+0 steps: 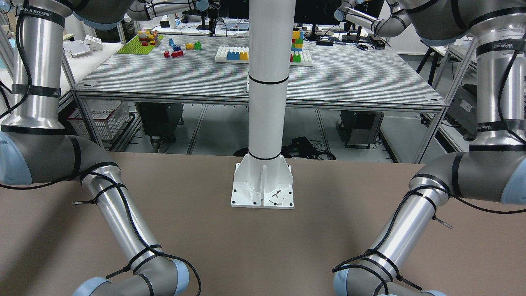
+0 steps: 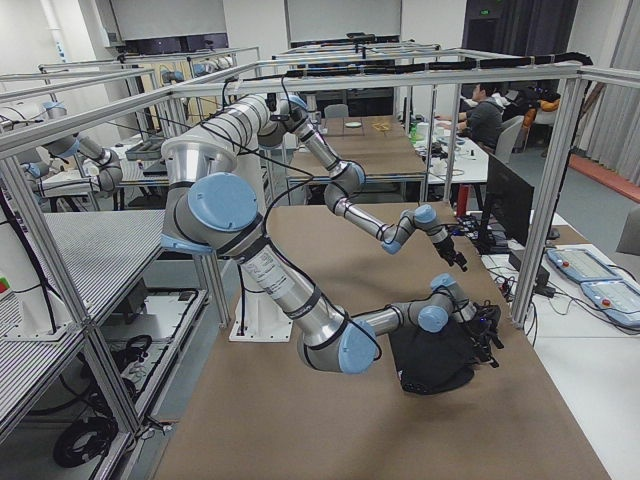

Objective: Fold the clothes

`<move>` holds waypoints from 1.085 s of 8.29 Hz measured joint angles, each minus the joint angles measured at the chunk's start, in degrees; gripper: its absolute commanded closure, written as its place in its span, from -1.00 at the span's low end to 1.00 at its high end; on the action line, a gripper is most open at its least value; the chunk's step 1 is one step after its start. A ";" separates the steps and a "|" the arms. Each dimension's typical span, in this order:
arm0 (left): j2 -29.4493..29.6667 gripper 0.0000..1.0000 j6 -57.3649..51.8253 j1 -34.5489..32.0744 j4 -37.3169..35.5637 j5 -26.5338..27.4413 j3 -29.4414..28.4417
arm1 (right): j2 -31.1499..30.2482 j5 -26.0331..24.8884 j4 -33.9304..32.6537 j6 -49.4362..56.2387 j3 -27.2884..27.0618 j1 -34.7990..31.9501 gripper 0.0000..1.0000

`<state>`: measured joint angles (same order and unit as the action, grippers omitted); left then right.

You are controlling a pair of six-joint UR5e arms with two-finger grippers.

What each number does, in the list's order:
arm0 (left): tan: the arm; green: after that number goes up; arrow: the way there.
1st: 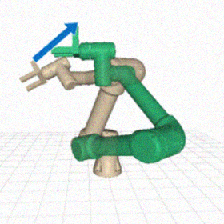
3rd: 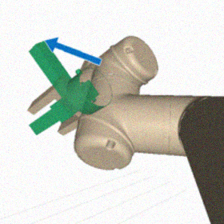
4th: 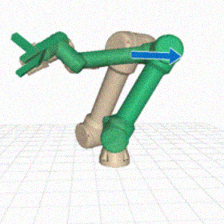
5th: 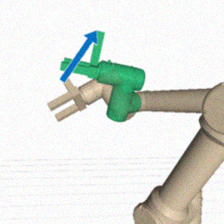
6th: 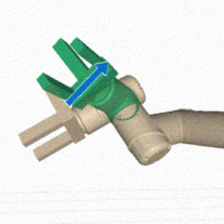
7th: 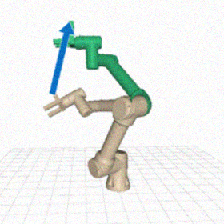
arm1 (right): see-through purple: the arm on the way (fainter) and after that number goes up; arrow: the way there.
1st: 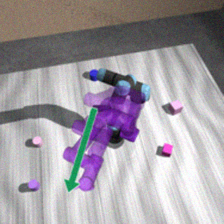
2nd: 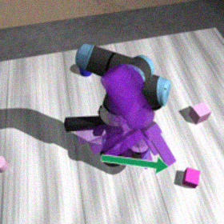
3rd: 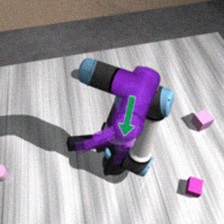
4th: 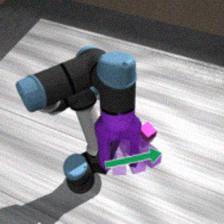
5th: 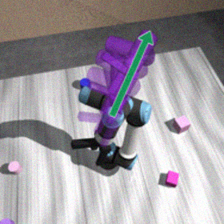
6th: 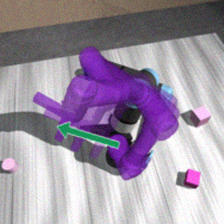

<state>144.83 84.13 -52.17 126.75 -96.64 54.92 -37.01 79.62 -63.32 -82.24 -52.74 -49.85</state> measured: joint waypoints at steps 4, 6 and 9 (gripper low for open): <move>-3.76 -0.89 -16.44 -4.82 -3.99 -1.67 0.98 | -7.02 16.55 3.20 29.12 -2.79 -9.36 -0.89; -11.87 -0.89 -34.30 -9.49 -5.70 -2.35 5.94 | -12.43 23.46 3.44 49.40 -3.83 -16.28 -0.89; -28.32 -0.89 -61.97 -19.59 -4.37 -1.95 13.46 | -23.16 26.18 3.48 77.11 -7.14 -27.09 -0.89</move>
<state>116.51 22.16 -71.77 122.38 -98.59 68.39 -60.17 105.80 -59.84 -5.13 -59.88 -76.94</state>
